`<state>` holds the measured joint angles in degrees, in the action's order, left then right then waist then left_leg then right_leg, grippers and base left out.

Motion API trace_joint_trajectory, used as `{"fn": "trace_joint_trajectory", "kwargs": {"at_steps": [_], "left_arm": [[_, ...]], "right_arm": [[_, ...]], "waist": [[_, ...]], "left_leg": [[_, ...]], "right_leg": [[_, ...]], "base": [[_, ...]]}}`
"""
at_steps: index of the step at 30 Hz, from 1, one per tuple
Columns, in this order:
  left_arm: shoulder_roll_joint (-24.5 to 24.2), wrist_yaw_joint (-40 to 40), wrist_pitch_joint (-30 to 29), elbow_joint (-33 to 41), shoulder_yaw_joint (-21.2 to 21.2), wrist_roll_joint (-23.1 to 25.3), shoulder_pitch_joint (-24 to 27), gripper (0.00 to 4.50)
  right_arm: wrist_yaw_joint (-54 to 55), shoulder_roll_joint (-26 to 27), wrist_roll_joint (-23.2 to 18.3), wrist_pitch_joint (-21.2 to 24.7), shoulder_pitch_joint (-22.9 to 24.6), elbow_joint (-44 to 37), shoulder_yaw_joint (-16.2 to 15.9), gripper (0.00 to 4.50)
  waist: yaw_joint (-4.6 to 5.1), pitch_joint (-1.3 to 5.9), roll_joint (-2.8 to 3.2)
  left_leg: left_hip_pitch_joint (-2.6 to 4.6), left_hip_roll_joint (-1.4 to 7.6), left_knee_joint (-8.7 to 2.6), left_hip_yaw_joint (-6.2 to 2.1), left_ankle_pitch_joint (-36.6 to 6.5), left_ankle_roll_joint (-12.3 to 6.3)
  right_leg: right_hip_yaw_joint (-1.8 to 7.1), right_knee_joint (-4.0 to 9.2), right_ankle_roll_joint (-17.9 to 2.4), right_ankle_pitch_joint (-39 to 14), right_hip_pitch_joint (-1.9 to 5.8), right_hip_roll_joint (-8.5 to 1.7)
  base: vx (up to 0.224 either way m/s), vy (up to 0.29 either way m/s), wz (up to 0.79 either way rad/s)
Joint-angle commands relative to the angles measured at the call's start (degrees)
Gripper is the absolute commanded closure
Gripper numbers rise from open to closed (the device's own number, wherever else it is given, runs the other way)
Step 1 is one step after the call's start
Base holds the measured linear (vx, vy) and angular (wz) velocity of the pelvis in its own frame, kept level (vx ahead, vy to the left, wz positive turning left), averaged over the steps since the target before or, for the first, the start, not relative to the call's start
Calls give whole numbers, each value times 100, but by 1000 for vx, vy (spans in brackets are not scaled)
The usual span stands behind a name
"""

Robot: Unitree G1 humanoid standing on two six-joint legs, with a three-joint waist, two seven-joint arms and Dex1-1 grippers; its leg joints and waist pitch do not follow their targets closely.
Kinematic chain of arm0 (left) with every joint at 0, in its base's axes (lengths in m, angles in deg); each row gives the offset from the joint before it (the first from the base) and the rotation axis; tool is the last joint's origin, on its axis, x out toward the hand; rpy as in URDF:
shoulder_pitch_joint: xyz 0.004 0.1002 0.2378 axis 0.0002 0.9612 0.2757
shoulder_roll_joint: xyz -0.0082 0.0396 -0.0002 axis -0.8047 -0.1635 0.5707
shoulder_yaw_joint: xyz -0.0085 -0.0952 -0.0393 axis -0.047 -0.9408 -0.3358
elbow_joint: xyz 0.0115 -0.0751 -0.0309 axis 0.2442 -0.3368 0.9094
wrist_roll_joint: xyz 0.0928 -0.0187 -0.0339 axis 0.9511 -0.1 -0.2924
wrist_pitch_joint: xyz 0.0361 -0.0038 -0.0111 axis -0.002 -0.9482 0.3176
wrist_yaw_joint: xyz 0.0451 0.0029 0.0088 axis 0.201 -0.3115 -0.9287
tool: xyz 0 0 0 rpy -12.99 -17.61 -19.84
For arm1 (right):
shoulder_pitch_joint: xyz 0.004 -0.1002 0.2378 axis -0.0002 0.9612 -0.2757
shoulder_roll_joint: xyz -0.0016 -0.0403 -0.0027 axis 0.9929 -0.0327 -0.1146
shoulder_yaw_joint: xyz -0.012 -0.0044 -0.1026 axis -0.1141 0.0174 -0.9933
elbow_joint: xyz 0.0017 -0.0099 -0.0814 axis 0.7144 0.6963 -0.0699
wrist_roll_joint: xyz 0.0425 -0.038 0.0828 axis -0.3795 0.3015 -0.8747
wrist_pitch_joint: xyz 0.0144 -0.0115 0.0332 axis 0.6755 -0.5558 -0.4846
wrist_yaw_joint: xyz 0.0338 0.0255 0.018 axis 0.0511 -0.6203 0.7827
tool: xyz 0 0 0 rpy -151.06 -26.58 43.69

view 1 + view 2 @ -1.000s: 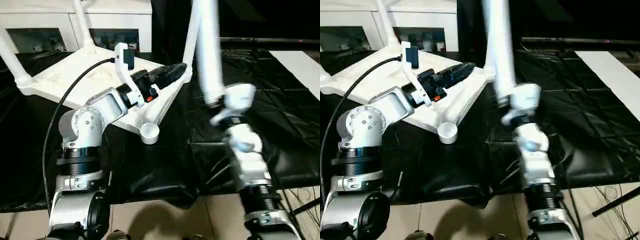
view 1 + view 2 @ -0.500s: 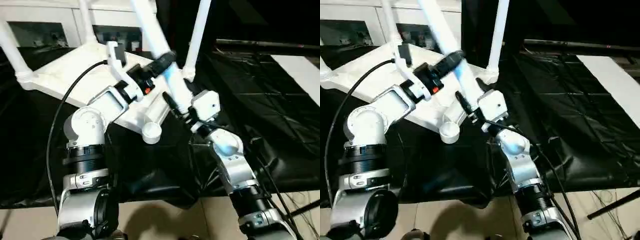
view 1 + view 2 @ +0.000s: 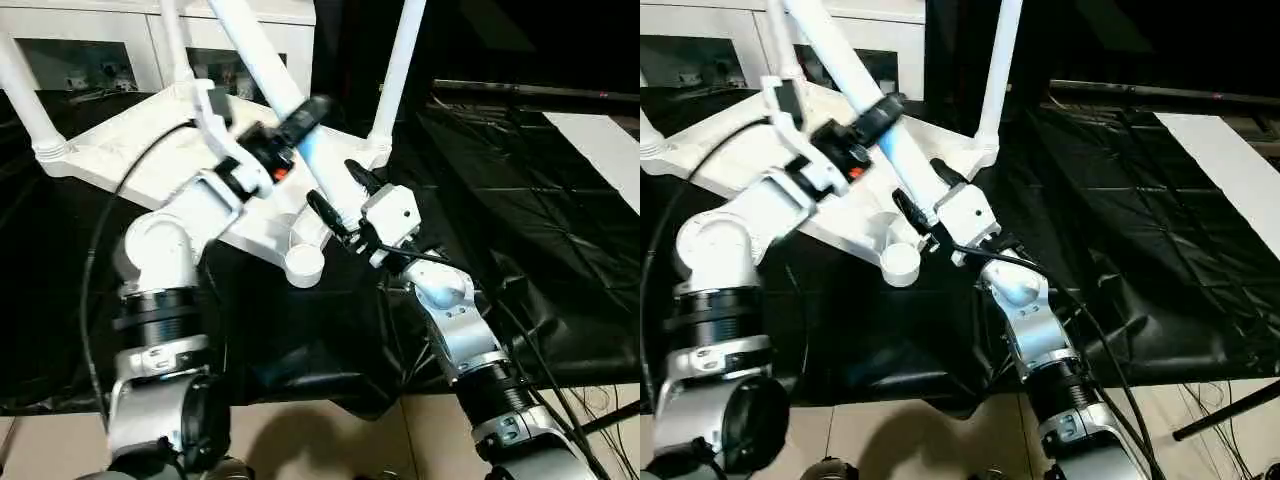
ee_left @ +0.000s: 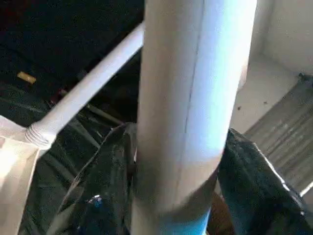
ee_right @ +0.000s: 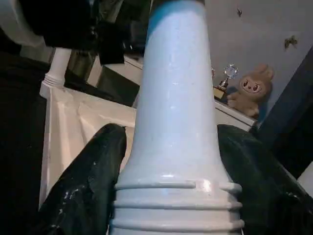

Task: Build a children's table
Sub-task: Pick table leg

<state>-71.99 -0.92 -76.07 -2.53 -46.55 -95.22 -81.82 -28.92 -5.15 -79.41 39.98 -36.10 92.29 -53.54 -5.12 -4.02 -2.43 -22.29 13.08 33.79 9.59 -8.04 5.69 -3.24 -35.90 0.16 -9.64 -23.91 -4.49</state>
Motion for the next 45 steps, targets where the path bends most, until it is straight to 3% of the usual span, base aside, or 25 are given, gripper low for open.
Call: {"fn": "trace_joint_trajectory", "kwargs": {"at_steps": [1,3,5,9,11,12,13,14,15,18,19,21,22,28,29,30,31,32,33,34,35,37,42,45], "left_arm": [[-37,-76,39,18,2,-51,-163,220],[-112,-81,115,-81,-56,-94,-222,240],[-127,-70,125,-110,-62,-100,-232,257],[-129,-18,47,-95,12,-160,-248,264],[-131,-3,21,-100,32,-174,-256,265],[-150,48,-10,-111,92,-170,-258,265],[-164,87,-24,-122,127,-174,-260,265],[-178,121,-31,-134,160,-176,-262,266],[-196,145,-28,-140,189,-160,-264,266],[-249,183,47,-151,228,-96,-285,266],[-267,163,111,-175,223,-52,-307,266],[-505,345,308,-248,403,223,-367,266],[-513,350,315,-250,410,234,-368,266],[-899,639,561,-459,741,605,-549,266],[-918,651,569,-473,754,621,-562,266],[-1050,785,605,-535,882,729,-625,266],[-1114,865,617,-552,962,785,-651,266],[-1117,868,618,-553,965,787,-652,266],[-1201,977,585,-585,1065,816,-683,266],[-1291,1112,599,-602,1198,882,-704,266],[-1292,1113,599,-602,1199,883,-705,266],[-1424,1341,538,-552,1419,961,-699,266],[-1497,1556,418,-397,1590,936,-647,266],[-1524,1622,339,-346,1633,877,-629,266]], "right_arm": [[-49,-46,25,-91,-57,10,7,183],[-55,-101,17,-143,-56,45,23,183],[-55,-120,25,-159,-43,50,20,183],[-100,-153,74,-217,-9,27,-34,183],[-111,-163,91,-243,-1,34,-49,183],[-105,-173,119,-279,12,51,-74,183],[-92,-177,131,-292,16,59,-82,183],[-74,-180,144,-298,22,58,-89,183],[-53,-184,158,-294,31,43,-89,183],[62,-233,306,-295,45,-14,-107,183],[-130,-243,198,-329,42,-3,-140,148],[-739,-142,-523,-14,91,-147,-45,113],[-755,-139,-543,-2,92,-152,-42,105],[-1880,-305,-1680,1624,-61,-833,-1,84],[-1962,-322,-1774,1752,-72,-883,2,84],[-2305,-420,-2236,2412,-169,-1113,55,84],[-2420,-489,-2443,2763,-245,-1197,111,84],[-2424,-491,-2450,2775,-248,-1200,113,84],[-2479,-579,-2619,3127,-368,-1225,186,84],[-2565,-691,-2849,3548,-522,-1237,298,84],[-2566,-692,-2851,3552,-523,-1237,299,84],[-2590,-886,-3108,4396,-874,-1087,523,84],[-2249,-1084,-3065,5267,-1476,-376,803,84],[-2406,-1300,-3389,5875,-1704,-210,876,84]], "waist": [[4,459,25],[7,461,48],[6,462,33],[3,469,87],[7,470,77],[7,465,148],[16,471,135],[11,473,164],[13,470,142],[19,473,161],[16,472,167],[26,474,168],[21,469,167],[4,473,169],[21,470,138],[5,473,101],[-7,476,121],[-14,470,139],[-6,466,77],[-29,466,70],[-28,461,63],[-48,464,44],[-71,478,46],[-99,491,37]], "left_leg": [[101,-98,-349,75,-1661,-14],[108,-98,-347,75,-1653,-12],[100,-106,-342,80,-1639,-19],[98,-103,-345,69,-1624,-7],[103,-102,-343,71,-1662,0],[109,-101,-353,61,-1726,21],[117,-103,-349,63,-1776,27],[117,-106,-348,58,-1772,32],[114,-108,-348,64,-1773,20],[116,-112,-348,60,-1792,45],[118,-111,-351,58,-1819,46],[129,-109,-350,57,-1915,-12],[134,-107,-362,49,-1976,-77],[127,-76,-367,44,-1737,-73],[124,-85,-366,50,-1729,-95],[142,-78,-367,55,-1712,-117],[142,-77,-365,47,-1696,-113],[132,-66,-375,42,-1692,-83],[130,-62,-375,52,-1660,-71],[128,-66,-369,55,-1581,-35],[140,-67,-374,59,-1588,-39],[130,-68,-372,59,-1511,32],[118,-77,-351,79,-1352,201],[113,-81,-345,80,-1222,176]], "right_leg": [[158,447,-770,-1340,309,-160],[160,435,-801,-1251,305,-156],[162,437,-798,-1247,311,-152],[159,425,-853,-1135,321,-157],[157,428,-877,-1106,321,-151],[155,430,-902,-1109,314,-149],[153,436,-920,-1088,315,-141],[153,423,-937,-1056,319,-141],[153,430,-950,-1042,322,-139],[151,428,-963,-1061,329,-136],[150,429,-962,-1084,330,-137],[148,435,-941,-1140,326,-131],[141,451,-942,-1177,328,-126],[161,412,-1125,-881,347,-156],[160,416,-1152,-877,358,-140],[160,421,-1146,-939,351,-145],[160,405,-1151,-964,356,-155],[164,412,-1144,-1036,354,-172],[164,425,-1136,-1064,349,-173],[169,405,-1134,-1136,344,-192],[170,423,-1120,-1193,338,-184],[170,412,-1088,-1259,338,-199],[177,400,-1101,-1195,328,-224],[174,383,-1096,-991,352,-215]], "base": [[0,0,0],[0,0,0],[0,0,0],[0,0,0],[0,0,0],[0,0,0],[0,0,0],[0,0,0],[0,0,0],[0,0,0],[0,0,0],[0,0,0],[0,0,0],[0,0,0],[0,0,0],[0,0,0],[0,0,0],[0,0,0],[0,0,0],[0,0,0],[0,0,0],[0,0,0],[0,0,0],[0,0,0]]}}
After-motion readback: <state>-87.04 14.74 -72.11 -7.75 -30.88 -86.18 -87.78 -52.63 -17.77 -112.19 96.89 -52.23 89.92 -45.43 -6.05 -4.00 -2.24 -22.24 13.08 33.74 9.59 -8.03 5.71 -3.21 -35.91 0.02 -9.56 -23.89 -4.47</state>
